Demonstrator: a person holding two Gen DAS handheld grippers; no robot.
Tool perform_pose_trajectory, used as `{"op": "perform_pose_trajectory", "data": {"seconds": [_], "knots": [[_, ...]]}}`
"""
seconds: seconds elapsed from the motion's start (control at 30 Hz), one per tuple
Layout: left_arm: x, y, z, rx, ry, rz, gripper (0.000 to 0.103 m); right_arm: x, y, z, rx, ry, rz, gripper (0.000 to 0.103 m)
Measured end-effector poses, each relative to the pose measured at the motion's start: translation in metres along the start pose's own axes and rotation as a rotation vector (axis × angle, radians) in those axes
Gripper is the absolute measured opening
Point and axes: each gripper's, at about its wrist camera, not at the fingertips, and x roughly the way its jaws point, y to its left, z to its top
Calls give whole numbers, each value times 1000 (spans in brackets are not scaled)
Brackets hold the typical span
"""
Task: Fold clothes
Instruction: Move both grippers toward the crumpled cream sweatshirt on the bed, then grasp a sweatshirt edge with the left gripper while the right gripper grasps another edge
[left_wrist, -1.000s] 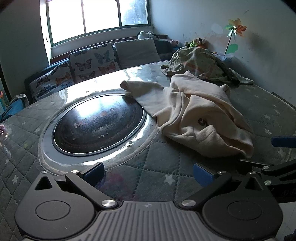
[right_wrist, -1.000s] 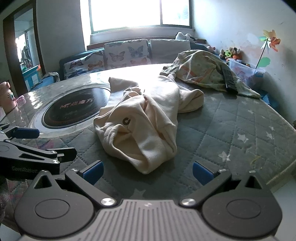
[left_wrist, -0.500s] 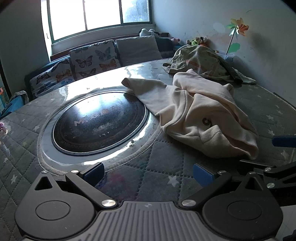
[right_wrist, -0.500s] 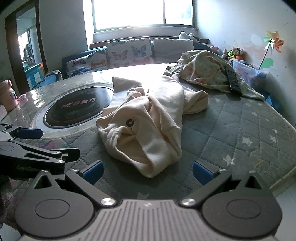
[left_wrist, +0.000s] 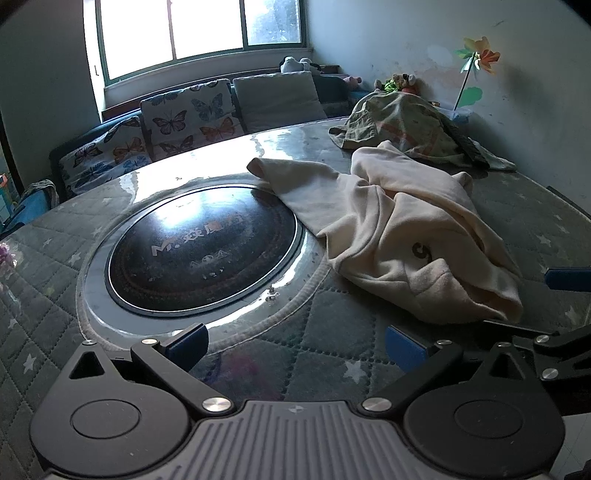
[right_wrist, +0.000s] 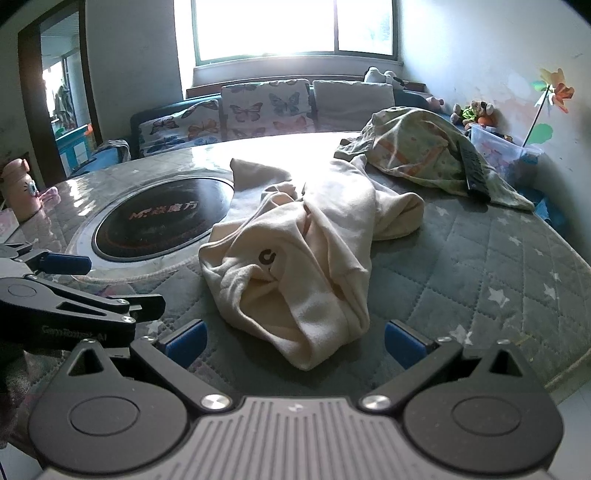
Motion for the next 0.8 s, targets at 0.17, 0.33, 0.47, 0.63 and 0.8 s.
{"op": "perform_pose_trajectory", "data": {"seconds": [0.17,0.33,0.47,0.63,0.8], "knots": [[0,2,3,-1,-4,1,103,2,0,3,-5,-3,2,103],[1,3,6,0,-6,1,103,1,0,6,-8,-10,2,103],[2,4,8,1,-8,1,103,1,-1,9,-10,-14,0,103],[3,5,12,4,-10,1,103,1,-3,14,-18,-23,0,103],[5,7,18,4,-13,1,103,4,-5,21,-25,-30,-3,103]]}}
